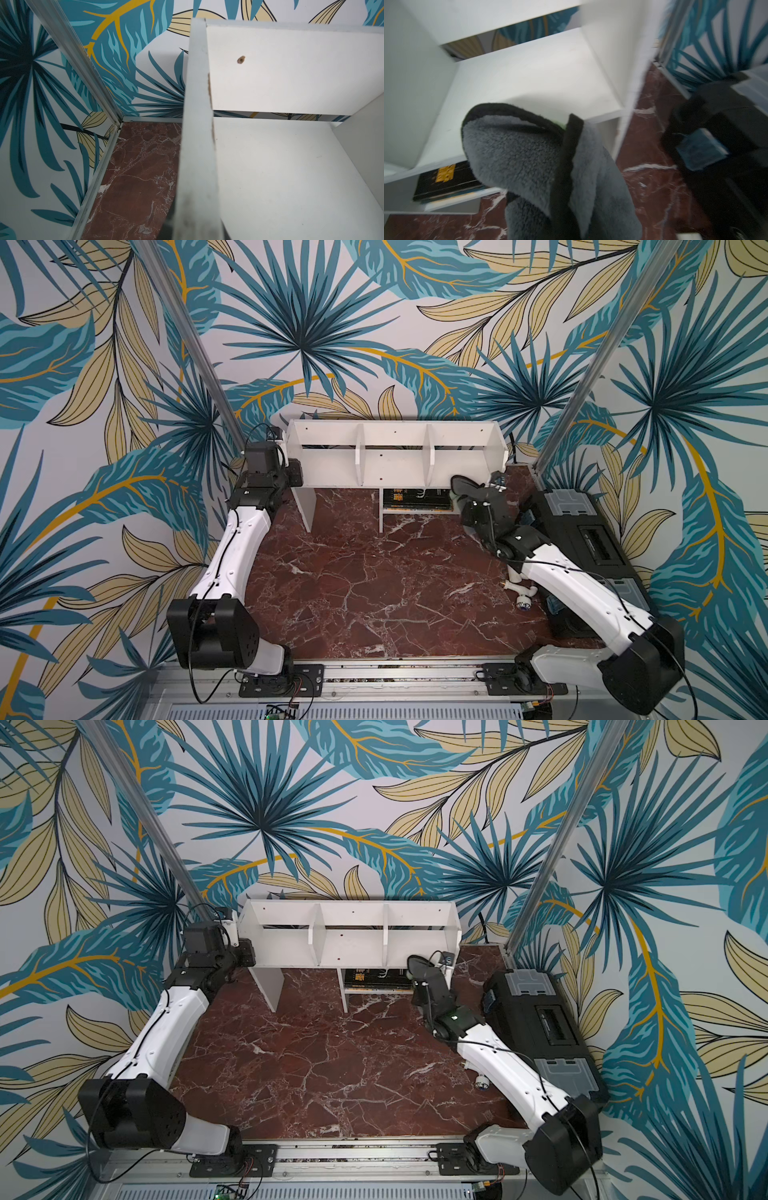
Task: Wipe the bookshelf clean with a cloth
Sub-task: Wipe the dust from the shelf.
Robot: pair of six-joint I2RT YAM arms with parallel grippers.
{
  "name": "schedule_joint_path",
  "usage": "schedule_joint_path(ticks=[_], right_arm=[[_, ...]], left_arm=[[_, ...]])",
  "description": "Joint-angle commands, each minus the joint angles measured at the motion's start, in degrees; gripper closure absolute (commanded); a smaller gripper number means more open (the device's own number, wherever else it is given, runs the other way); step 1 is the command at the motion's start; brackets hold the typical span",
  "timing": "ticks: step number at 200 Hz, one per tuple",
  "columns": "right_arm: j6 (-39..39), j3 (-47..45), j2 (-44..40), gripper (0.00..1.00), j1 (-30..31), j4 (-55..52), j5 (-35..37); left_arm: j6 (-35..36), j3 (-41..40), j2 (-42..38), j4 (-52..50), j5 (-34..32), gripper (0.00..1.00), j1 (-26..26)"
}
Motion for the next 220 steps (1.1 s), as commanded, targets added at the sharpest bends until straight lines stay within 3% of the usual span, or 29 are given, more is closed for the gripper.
schedule_joint_path(ticks=[1,52,71,140,220], right_arm=[[1.5,-4.1,-2.4,1.00,-4.3,-4.0,-2.7],[5.7,-17.8,7.1,1.00,-8.7,10.4,-9.6],[6.0,-18.4,10.7,1.00,-9.5,13.0,-12.1],[-0.1,-9.5,-2.4,1.00,-9.6,4.6,-6.2],[8.0,-21.9,8.8,1.00,-8.7,15.9,-13.5]], left_arm=[[-3.4,-1.0,1.7,-0.6,-7.3,1.00,3.1],[-3.5,-1.4,1.6,-0.5,-7.3,1.00,3.1],[-3.6,-1.4,1.6,-0.5,-7.2,1.00,3.1],[-3.4,-1.2,2.2,-0.6,-7.9,1.00,3.1],[-4.0,-1.1,2.5,-0.8,-7.4,1.00,3.1]])
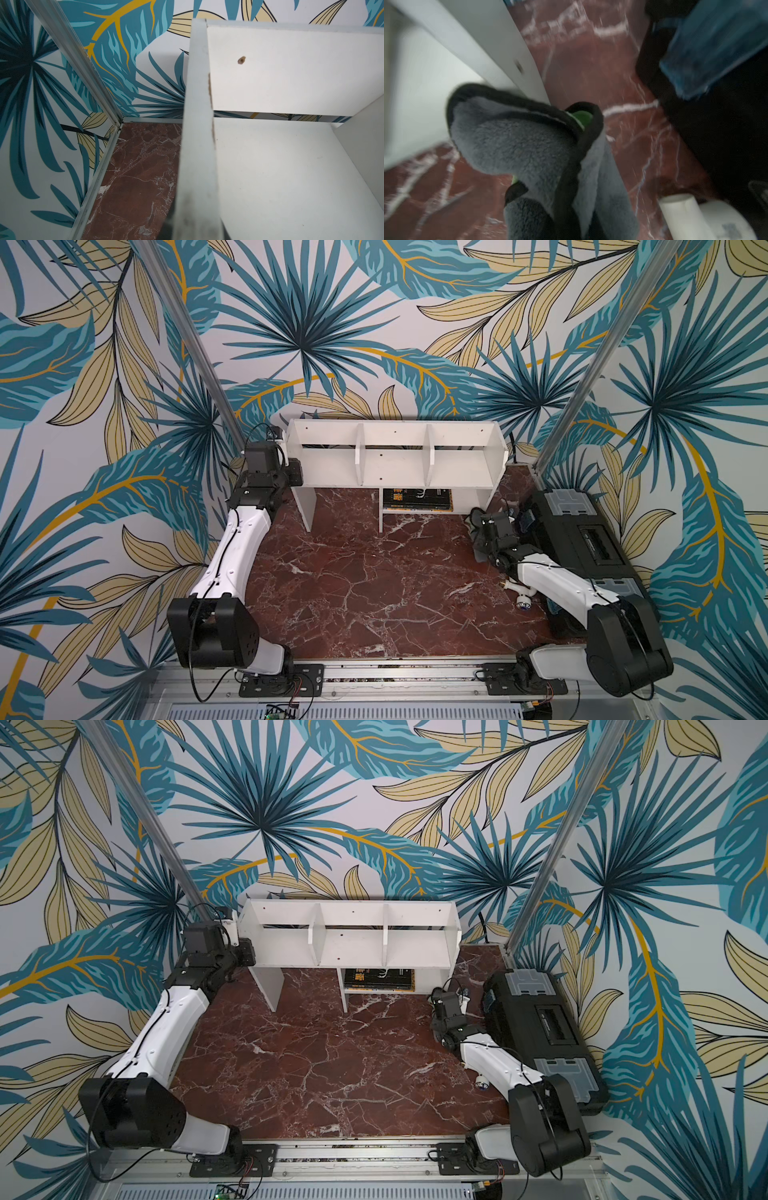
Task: Wipe the bookshelf clean with a cloth
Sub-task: Wipe the dust from the shelf.
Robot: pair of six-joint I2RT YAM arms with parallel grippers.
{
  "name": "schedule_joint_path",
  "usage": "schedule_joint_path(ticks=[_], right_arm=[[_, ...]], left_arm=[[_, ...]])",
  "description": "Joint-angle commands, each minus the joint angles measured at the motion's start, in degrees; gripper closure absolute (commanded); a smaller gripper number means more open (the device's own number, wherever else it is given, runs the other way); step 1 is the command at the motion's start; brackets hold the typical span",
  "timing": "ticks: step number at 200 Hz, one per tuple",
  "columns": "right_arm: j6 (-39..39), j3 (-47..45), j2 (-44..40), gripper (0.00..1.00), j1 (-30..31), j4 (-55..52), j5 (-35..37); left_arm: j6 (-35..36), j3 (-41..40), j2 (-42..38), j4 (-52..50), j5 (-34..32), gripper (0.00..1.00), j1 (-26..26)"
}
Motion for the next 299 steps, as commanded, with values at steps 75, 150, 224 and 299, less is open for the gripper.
schedule_joint_path(ticks=[75,150,224,299], right_arm=[[-3.4,7.5,5.0,1.00,17.9,5.9,3.6],[-5.6,29.1,17.7,1.00,30.7,2.8,7.7],[-6.6,38.9,19.9,1.00,33.3,0.5,8.1],[-3.9,33.4,24.1,1.00,34.8,7.0,5.3]], left_arm=[[-4.2,-1.1,2.4,-1.1,-6.8,1.00,2.8],[-4.4,-1.1,2.4,-1.2,-6.5,1.00,2.8],[-4.7,-1.0,2.5,-1.4,-6.5,1.00,2.6],[-4.6,-1.0,2.1,-1.5,-6.6,1.00,2.4]])
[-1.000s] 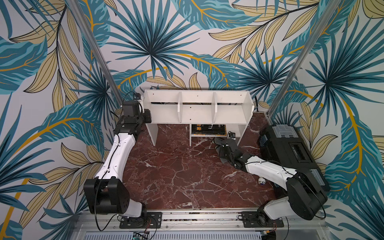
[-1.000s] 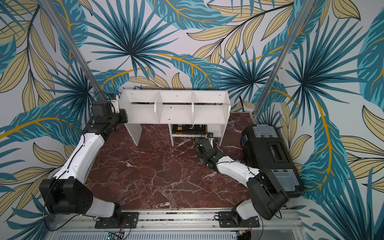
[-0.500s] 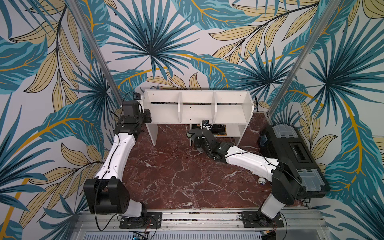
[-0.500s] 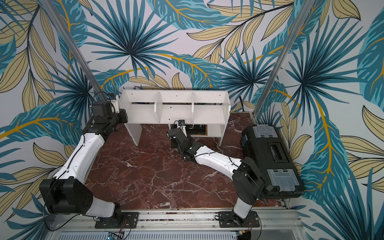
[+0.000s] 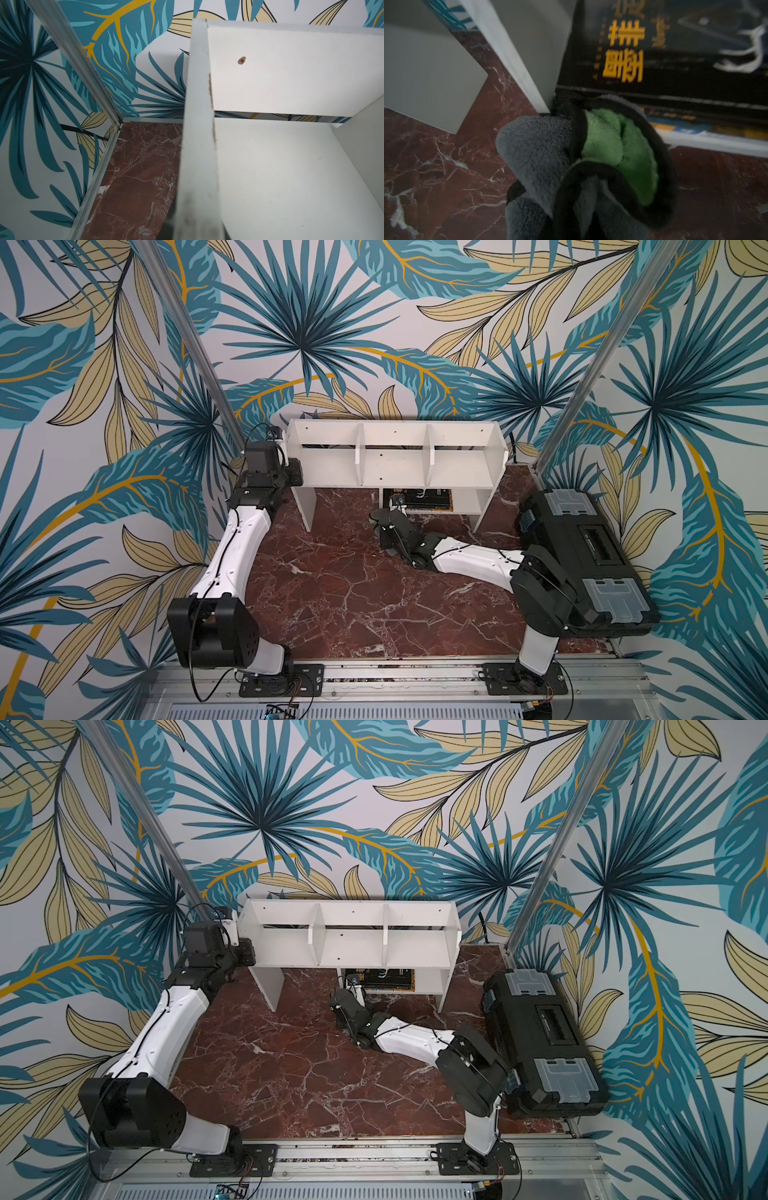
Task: Wipe the bookshelf clean with a cloth
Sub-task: Wipe the dust from the shelf.
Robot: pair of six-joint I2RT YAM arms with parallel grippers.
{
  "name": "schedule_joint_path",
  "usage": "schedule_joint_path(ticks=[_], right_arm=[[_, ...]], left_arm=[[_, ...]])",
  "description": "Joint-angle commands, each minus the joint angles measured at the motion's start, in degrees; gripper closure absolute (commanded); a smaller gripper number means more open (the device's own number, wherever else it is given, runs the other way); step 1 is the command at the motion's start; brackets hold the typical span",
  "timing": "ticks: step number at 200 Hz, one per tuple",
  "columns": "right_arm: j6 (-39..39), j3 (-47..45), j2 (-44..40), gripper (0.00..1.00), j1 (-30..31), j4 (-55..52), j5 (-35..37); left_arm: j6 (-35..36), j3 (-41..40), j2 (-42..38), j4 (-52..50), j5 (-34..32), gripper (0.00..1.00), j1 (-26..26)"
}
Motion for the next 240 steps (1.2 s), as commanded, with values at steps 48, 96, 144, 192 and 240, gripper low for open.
schedule_joint_path(ticks=[48,96,144,192,240], right_arm=[[-3.9,5.4,-9.8,1.00,2.5,2.5,3.0],[-5.6,14.8,-2.2,1.00,5.5,4.9,0.6],[-4.9,29.2,10.8,1.00,7.5,5.3,-3.6],[-5.2,40.0,19.1,1.00,8.6,5.7,-6.4],[-4.6,52.1,29.9,1.00,8.6,1.5,-9.3]], left_arm=[[-4.6,-0.9,1.8,-1.5,-6.6,1.00,2.4],[-5.0,-0.9,1.7,-1.5,-6.6,1.00,2.1],[-5.3,-0.6,1.3,-1.5,-4.5,1.00,1.4],[-5.5,-0.5,0.6,-1.8,-4.1,1.00,0.4],[-5.1,-0.8,-1.0,-2.0,-4.6,1.00,-1.5]])
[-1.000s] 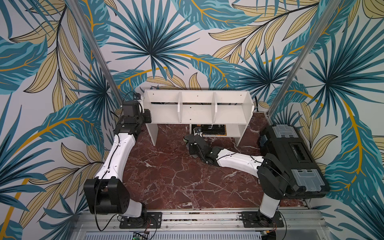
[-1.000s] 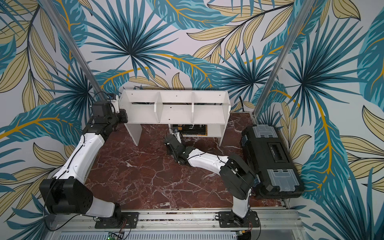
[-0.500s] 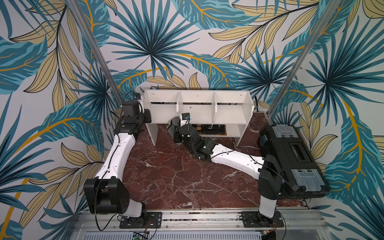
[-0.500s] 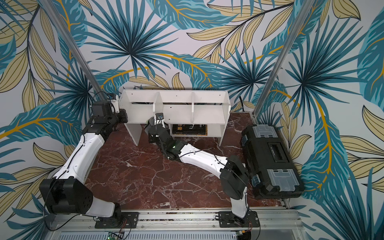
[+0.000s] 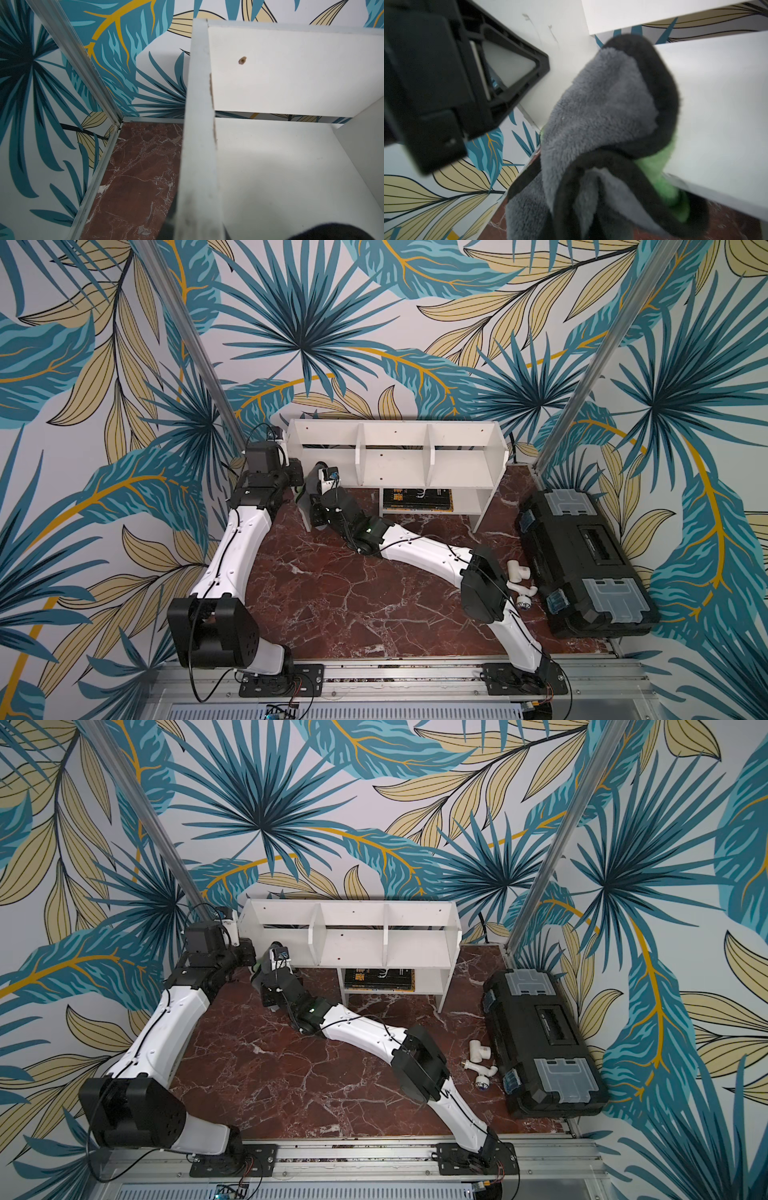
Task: Wipe the bookshelf clean with a cloth
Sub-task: Wipe the dust from the shelf.
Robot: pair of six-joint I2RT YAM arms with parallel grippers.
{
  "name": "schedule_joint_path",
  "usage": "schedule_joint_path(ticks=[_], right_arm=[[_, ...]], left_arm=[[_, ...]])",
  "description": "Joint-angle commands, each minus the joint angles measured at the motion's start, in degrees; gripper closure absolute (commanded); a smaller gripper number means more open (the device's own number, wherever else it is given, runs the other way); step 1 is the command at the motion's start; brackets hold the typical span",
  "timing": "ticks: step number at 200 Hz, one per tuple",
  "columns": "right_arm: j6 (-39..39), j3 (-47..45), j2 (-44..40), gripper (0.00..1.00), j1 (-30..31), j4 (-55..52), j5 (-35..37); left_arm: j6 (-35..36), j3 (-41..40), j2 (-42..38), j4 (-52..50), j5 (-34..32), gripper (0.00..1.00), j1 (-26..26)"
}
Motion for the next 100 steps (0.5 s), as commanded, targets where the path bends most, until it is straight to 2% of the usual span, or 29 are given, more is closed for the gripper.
schedule_joint_path(ticks=[1,41,65,87,100], right_arm=[[0.1,3.8,5.1,1.00,0.1,-1.6,-2.1],[4.4,4.3,11.9,1.00,0.2,-3.1,-5.9],[5.5,1.7,11.5,1.00,0.4,-2.1,-6.4],[3.9,2.9,9.8,1.00,0.4,-2.4,-6.2],[2.2,4.9,8.4,1.00,0.4,-3.2,-5.8]], left_arm=[[-4.7,-0.9,-0.9,-1.9,-4.0,1.00,-0.7],[-4.4,-1.0,-1.8,-2.1,-5.2,1.00,-1.2],[-4.4,-1.1,-1.8,-2.3,-5.2,1.00,-1.2],[-4.3,-1.0,-2.0,-2.4,-5.2,1.00,-1.2],[-4.2,-1.1,-1.9,-2.5,-7.6,1.00,-1.2]])
